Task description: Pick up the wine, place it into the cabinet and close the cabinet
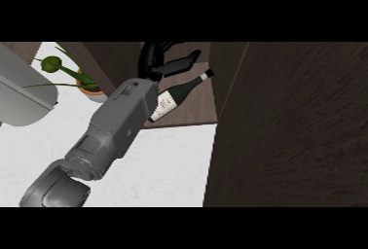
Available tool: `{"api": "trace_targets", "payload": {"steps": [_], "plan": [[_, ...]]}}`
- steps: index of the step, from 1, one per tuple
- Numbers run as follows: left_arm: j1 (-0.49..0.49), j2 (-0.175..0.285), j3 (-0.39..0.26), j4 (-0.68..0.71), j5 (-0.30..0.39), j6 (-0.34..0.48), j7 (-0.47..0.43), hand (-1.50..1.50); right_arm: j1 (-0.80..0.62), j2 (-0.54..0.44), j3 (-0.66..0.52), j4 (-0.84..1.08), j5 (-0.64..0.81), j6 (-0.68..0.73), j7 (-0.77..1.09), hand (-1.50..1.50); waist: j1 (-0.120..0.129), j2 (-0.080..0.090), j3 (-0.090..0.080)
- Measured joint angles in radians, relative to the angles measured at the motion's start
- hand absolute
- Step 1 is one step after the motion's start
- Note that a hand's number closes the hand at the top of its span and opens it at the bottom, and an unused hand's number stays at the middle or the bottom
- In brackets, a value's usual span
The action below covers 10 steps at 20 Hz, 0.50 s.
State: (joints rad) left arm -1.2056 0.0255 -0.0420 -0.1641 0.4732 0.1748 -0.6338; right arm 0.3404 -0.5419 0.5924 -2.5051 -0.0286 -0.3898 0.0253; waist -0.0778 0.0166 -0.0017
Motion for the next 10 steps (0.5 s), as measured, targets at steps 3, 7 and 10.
{"api": "trace_targets", "payload": {"steps": [3,7,10], "plan": [[-0.007,-0.012,0.003,-0.007,0.002,-0.012,0.009,-1.5,0.008,-0.005,-0.008,-0.006,0.0,-0.008,0.004,-1.5,0.01,-0.005,0.0],[-0.004,-0.02,-0.004,-0.035,0.01,-0.026,0.03,-1.5,0.025,-0.011,-0.022,-0.007,0.0,-0.011,0.005,-1.5,0.025,-0.012,0.001],[0.033,-0.023,-0.022,-0.061,0.017,-0.029,0.027,-1.5,0.036,-0.015,-0.022,-0.011,0.001,-0.022,0.01,-1.5,0.032,-0.018,0.001]]}}
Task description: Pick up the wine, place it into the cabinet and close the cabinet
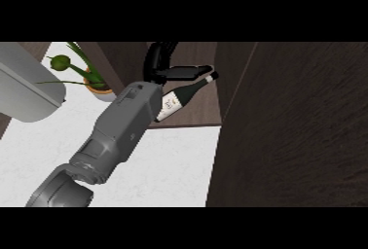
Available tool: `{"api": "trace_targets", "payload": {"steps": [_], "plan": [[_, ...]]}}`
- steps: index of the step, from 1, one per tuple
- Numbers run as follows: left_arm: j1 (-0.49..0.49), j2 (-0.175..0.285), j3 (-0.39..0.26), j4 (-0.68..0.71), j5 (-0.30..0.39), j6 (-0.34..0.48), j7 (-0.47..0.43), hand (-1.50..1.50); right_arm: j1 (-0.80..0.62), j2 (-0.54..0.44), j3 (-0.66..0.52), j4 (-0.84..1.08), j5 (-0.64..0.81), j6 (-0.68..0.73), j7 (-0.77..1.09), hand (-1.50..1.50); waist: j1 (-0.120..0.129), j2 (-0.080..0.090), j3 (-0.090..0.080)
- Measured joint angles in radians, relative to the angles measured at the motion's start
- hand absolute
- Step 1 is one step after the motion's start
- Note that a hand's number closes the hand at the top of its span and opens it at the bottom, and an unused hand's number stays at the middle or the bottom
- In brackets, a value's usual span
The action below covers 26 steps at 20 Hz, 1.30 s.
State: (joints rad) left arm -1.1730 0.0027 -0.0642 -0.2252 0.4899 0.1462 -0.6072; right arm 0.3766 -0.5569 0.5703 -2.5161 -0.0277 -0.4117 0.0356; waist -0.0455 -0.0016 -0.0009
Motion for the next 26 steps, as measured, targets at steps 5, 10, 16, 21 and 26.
{"api": "trace_targets", "payload": {"steps": [5,10,16,21,26], "plan": [[0.055,-0.002,-0.039,-0.082,0.037,-0.033,0.032,-1.5,0.014,-0.01,0.0,-0.001,0.003,-0.01,-0.004,-1.5,0.011,-0.007,0.0],[0.155,-0.003,-0.103,-0.208,0.083,-0.068,0.053,-1.5,0.015,-0.014,-0.012,0.001,0.004,-0.015,-0.002,-1.5,0.025,-0.011,0.0],[0.318,-0.003,-0.194,-0.399,0.119,-0.08,0.086,-1.5,0.015,-0.02,-0.025,0.002,0.005,-0.02,0.006,-1.5,0.046,-0.017,0.0],[0.466,0.003,-0.25,-0.576,0.12,-0.051,0.125,-1.5,0.03,-0.027,-0.03,-0.001,0.005,-0.03,0.0,-1.5,0.056,-0.019,0.0],[0.625,0.017,-0.313,-0.775,0.1,-0.005,0.166,-1.5,0.047,-0.029,-0.019,-0.001,0.008,-0.04,-0.021,-1.5,0.057,-0.017,0.001]]}}
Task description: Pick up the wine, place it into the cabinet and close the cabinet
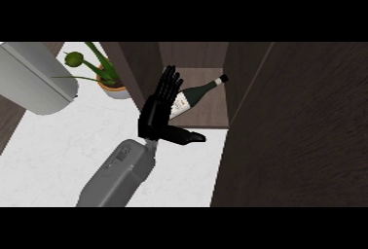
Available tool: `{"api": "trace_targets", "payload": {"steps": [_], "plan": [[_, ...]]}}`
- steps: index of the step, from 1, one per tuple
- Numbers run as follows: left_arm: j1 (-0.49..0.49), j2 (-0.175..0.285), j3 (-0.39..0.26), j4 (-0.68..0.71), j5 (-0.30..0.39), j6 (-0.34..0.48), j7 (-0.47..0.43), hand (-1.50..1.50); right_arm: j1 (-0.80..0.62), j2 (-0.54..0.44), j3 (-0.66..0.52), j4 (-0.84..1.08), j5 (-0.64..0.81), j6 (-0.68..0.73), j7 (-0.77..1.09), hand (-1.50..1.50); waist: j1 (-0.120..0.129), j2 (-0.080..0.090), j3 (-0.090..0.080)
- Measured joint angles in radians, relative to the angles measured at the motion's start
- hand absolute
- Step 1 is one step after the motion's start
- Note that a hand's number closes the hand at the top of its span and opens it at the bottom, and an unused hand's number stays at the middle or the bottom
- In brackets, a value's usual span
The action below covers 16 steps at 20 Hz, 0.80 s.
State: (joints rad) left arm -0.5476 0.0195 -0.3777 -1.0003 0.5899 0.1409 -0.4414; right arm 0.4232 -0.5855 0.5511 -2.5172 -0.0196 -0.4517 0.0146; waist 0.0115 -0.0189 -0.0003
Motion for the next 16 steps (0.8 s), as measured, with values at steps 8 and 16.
{"api": "trace_targets", "payload": {"steps": [8,16], "plan": [[0.277,0.057,-0.071,-0.284,-0.005,0.003,0.028,-1.5,-0.025,-0.035,-0.023,-0.003,0.003,0.001,0.032,-1.5,-0.004,0.008,-0.001],[0.467,0.146,-0.056,-0.451,0.02,-0.059,0.007,-1.5,-0.029,-0.087,-0.009,-0.001,0.002,0.072,0.019,-1.5,-0.013,0.012,0.0]]}}
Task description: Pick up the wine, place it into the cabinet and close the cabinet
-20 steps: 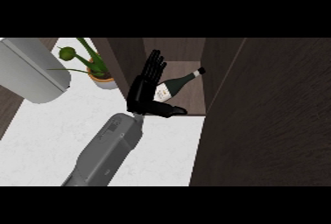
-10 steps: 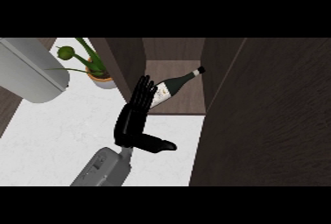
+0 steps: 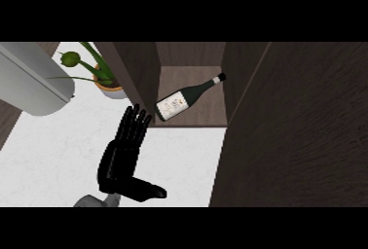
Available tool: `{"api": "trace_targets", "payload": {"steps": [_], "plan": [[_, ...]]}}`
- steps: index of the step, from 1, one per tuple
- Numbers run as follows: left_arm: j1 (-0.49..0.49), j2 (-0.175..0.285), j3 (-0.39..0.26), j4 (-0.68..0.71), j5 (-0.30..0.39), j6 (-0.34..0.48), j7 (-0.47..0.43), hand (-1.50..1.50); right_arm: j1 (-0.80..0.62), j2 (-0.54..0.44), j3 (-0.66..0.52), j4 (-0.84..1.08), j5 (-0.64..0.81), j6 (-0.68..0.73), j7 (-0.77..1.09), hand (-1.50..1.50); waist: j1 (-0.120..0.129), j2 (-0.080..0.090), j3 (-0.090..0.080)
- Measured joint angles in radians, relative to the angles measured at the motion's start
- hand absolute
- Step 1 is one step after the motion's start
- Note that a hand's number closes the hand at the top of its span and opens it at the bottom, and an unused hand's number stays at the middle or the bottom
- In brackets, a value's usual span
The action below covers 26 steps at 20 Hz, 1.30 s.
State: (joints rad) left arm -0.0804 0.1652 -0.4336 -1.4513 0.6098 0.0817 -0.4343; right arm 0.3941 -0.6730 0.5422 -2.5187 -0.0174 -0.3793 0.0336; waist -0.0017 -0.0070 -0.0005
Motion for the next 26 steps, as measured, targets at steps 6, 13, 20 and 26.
{"api": "trace_targets", "payload": {"steps": [6,13,20,26], "plan": [[0.076,0.077,0.049,-0.066,0.01,-0.044,-0.029,-1.5,-0.008,-0.052,0.064,0.003,-0.007,0.104,-0.011,1.5,0.003,0.0,0.0],[0.138,0.191,0.155,-0.125,0.059,-0.115,-0.03,-1.5,-0.02,-0.097,0.147,0.002,-0.013,0.213,-0.045,1.5,0.003,0.001,-0.001],[0.157,0.281,0.269,-0.121,0.132,-0.199,-0.002,-1.5,-0.037,-0.098,0.179,0.005,-0.01,0.228,-0.033,1.5,0.0,0.002,-0.002],[0.195,0.324,0.322,-0.128,0.163,-0.261,-0.004,-1.5,-0.086,-0.097,0.196,0.003,-0.007,0.244,0.021,1.5,0.01,0.003,-0.004]]}}
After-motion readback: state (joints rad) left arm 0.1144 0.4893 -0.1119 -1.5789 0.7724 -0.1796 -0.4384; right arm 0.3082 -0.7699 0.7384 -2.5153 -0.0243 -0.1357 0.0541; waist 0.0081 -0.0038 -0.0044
